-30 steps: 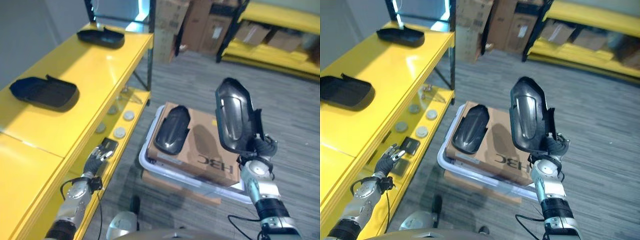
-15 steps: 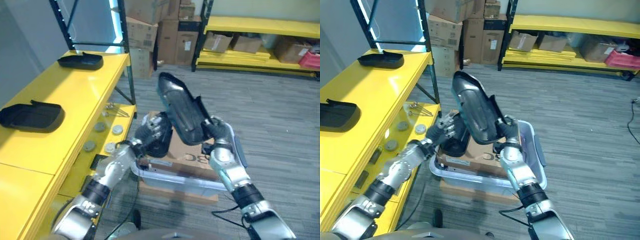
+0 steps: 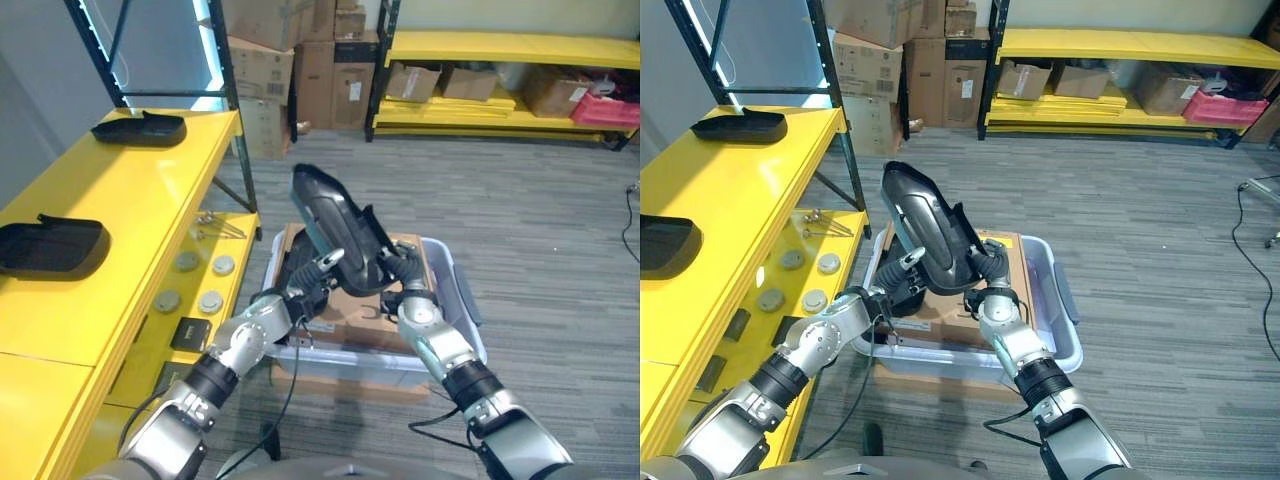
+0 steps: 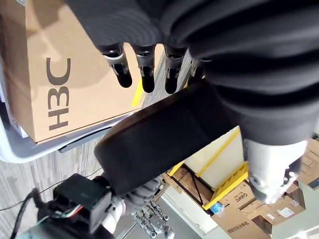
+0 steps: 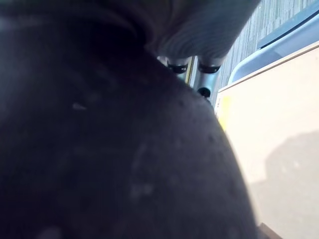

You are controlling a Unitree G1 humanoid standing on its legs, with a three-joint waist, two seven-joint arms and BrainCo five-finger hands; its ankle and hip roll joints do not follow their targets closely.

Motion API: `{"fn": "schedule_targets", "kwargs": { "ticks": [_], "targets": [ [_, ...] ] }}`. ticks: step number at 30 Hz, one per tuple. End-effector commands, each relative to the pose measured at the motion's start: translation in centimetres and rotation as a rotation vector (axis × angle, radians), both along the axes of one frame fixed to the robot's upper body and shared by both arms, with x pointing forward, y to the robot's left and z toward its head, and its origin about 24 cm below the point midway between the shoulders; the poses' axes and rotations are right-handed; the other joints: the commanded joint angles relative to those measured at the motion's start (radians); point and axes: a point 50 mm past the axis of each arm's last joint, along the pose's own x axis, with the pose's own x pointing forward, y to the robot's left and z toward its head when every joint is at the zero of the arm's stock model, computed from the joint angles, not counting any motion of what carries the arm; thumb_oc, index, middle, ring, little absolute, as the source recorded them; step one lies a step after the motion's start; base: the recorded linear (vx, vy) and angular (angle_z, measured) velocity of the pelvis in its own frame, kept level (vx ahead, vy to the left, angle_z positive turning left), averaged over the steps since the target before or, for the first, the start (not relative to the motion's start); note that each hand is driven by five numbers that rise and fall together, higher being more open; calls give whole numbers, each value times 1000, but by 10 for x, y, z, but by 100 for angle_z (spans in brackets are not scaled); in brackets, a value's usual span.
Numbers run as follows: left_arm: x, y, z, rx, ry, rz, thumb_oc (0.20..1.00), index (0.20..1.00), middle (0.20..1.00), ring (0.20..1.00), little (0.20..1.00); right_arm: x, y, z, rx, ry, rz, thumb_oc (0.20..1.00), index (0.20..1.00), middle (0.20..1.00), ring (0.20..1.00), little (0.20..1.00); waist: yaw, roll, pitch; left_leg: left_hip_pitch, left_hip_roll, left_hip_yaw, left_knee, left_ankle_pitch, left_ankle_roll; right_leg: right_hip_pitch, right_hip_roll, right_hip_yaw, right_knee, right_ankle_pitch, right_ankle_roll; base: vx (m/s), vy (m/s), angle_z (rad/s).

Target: Move parts from the plastic box to the shelf.

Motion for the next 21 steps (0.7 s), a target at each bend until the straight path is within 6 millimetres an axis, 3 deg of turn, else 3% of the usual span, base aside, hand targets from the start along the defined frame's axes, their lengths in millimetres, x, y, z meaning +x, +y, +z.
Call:
{"fn": "schedule_targets", "kwargs": {
  "ticks": [1,7,18,19,20,21],
  "targets": [
    [14,-32,29,0,-124,-83,1000,1000,1000,1000,1000,22,13,37,-2,-152,58,200,200,200,200,200,40,11,-59,86,28,-1,13,-172,-15,-69,11,-27,3,-15,19,0,0,0],
    [12,-41,33,41,-157,-92,1000,1000,1000,1000,1000,18,29,26,3,-118,131,200,200,200,200,200,38,12,-64,94,25,-1,5,-174,-13,-65,12,-27,0,-17,20,0,0,0],
    [2,-58,26,120,-169,-125,1000,1000,1000,1000,1000,16,65,26,19,-91,258,200,200,200,200,200,40,12,-65,97,19,-4,1,-175,-10,-63,13,-28,-2,-17,20,0,0,0],
    [2,-58,26,112,-178,-128,893,893,893,893,893,16,69,26,20,-89,268,200,200,200,200,200,41,12,-64,99,19,-4,0,-175,-10,-62,13,-29,-3,-17,20,0,0,0],
    [2,-58,26,110,-187,-130,451,451,451,451,451,15,70,26,20,-87,271,200,200,200,200,200,41,12,-64,99,19,-4,0,-175,-10,-61,13,-30,-3,-17,20,0,0,0],
    [2,-58,27,118,-205,-127,200,200,200,200,200,15,72,26,21,-86,274,200,200,200,200,200,42,12,-64,99,19,-3,0,-175,-10,-60,13,-30,-3,-17,20,0,0,0]
  ]
}}
